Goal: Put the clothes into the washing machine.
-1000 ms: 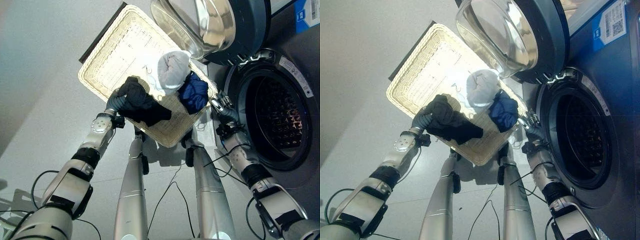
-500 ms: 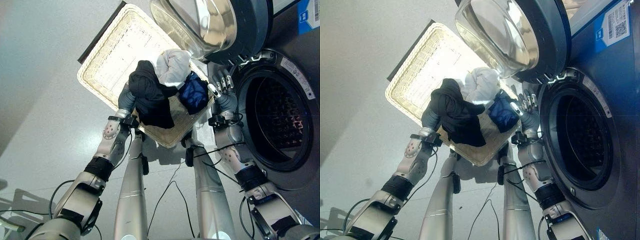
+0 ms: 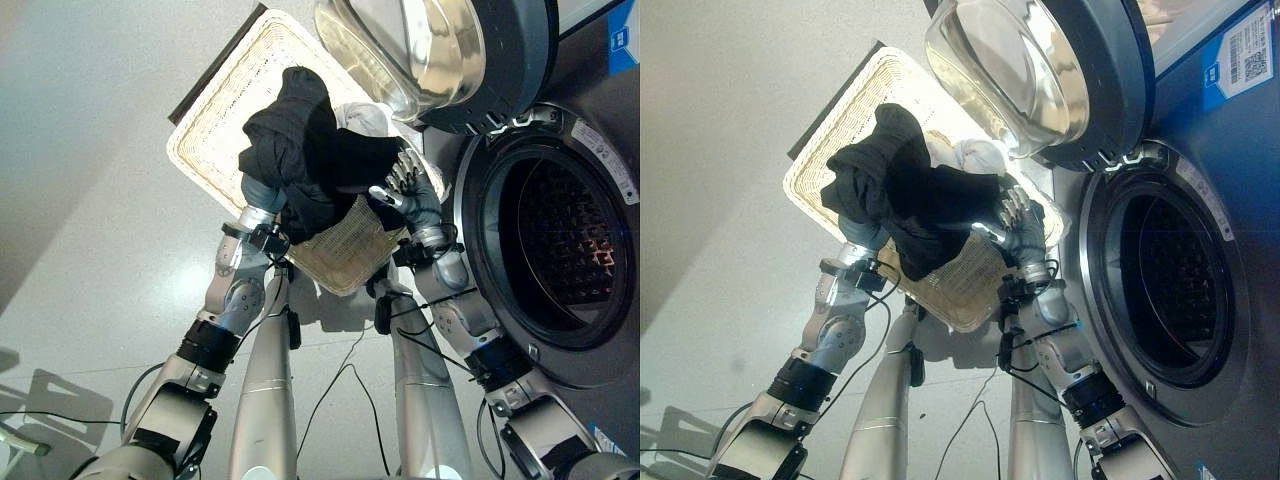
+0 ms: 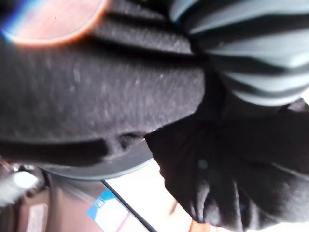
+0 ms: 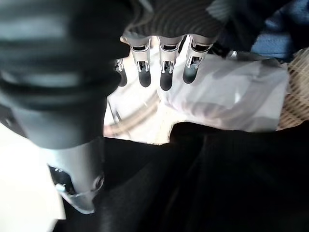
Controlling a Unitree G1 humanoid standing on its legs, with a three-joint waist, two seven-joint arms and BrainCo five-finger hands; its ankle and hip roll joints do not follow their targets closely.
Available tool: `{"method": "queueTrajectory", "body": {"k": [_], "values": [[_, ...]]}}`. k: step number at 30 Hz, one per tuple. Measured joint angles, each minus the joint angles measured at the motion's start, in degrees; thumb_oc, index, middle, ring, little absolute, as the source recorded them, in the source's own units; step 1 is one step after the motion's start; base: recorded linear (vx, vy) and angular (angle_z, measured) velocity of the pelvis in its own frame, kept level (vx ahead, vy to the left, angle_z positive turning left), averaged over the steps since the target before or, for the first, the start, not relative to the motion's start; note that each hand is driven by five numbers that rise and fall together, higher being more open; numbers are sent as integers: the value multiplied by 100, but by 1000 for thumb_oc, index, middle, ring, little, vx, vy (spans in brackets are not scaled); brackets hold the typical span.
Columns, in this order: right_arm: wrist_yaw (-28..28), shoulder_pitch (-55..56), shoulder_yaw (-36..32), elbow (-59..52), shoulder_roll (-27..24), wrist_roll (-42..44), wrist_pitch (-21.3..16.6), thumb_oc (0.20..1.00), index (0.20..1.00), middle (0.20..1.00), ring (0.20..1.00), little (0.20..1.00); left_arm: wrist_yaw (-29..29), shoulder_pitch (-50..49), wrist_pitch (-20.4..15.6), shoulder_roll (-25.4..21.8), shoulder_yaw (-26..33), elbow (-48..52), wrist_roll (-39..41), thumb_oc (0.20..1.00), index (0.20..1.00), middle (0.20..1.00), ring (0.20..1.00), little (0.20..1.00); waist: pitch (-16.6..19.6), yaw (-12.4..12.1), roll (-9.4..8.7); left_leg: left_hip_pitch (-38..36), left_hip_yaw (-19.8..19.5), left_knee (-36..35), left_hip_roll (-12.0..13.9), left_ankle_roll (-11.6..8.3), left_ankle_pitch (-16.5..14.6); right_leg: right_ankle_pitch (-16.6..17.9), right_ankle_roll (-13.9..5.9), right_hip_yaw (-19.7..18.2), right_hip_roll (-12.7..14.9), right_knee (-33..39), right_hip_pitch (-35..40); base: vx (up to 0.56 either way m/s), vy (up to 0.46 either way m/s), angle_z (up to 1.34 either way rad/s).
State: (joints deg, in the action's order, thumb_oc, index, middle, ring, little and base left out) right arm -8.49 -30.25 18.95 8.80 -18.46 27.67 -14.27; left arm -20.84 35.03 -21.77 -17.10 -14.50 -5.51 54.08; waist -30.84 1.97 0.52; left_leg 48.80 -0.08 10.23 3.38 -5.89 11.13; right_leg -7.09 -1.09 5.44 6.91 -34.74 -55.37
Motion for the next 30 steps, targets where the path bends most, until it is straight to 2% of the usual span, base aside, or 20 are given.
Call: {"method": "queueTrajectory", "body": {"k": [7, 12, 18, 22, 30], "values": [[-84, -17, 177, 29, -185, -618, 187, 1000, 1000, 1000, 1000, 1000, -99, 28, 25, 37, 1, 373, 74, 200, 200, 200, 200, 200, -1, -2, 1, -10, -5, 0, -42, 9, 6, -5, 6, 1, 43, -31, 3, 6, -10, 1], [-350, -293, 433, 348, -243, -1019, 284, 1000, 1000, 1000, 1000, 1000, -181, 153, 272, 109, -11, 735, 181, 200, 200, 200, 200, 200, -2, -17, 5, -33, -16, 11, -59, 12, 27, -27, -7, 1, 62, -106, 1, 6, -15, 1], [-168, -648, 625, 393, -229, -1003, 340, 1000, 1000, 1000, 1000, 1000, -197, 269, 404, 229, -50, 894, 186, 200, 200, 200, 200, 200, -4, -35, 10, -55, -20, 15, -61, 7, 55, -34, -8, 1, 67, -126, 1, 0, 0, 0], [-63, -740, 675, 380, -227, -979, 396, 1000, 1000, 1000, 1000, 1000, -202, 346, 503, 254, -140, 893, 221, 200, 200, 200, 200, 200, -5, -157, 12, -69, -23, 15, -61, 1, 59, -47, 17, 2, 70, -157, 1, 0, 0, 0], [-19, -1029, 810, 386, -61, -476, 462, 1000, 1000, 1000, 1000, 1000, -207, 397, 661, 365, -248, 893, 426, 200, 200, 200, 200, 200, -5, -166, 12, -69, -32, 15, -90, 4, 64, -47, 26, 8, 100, -197, 2, 0, 0, 0]]}}
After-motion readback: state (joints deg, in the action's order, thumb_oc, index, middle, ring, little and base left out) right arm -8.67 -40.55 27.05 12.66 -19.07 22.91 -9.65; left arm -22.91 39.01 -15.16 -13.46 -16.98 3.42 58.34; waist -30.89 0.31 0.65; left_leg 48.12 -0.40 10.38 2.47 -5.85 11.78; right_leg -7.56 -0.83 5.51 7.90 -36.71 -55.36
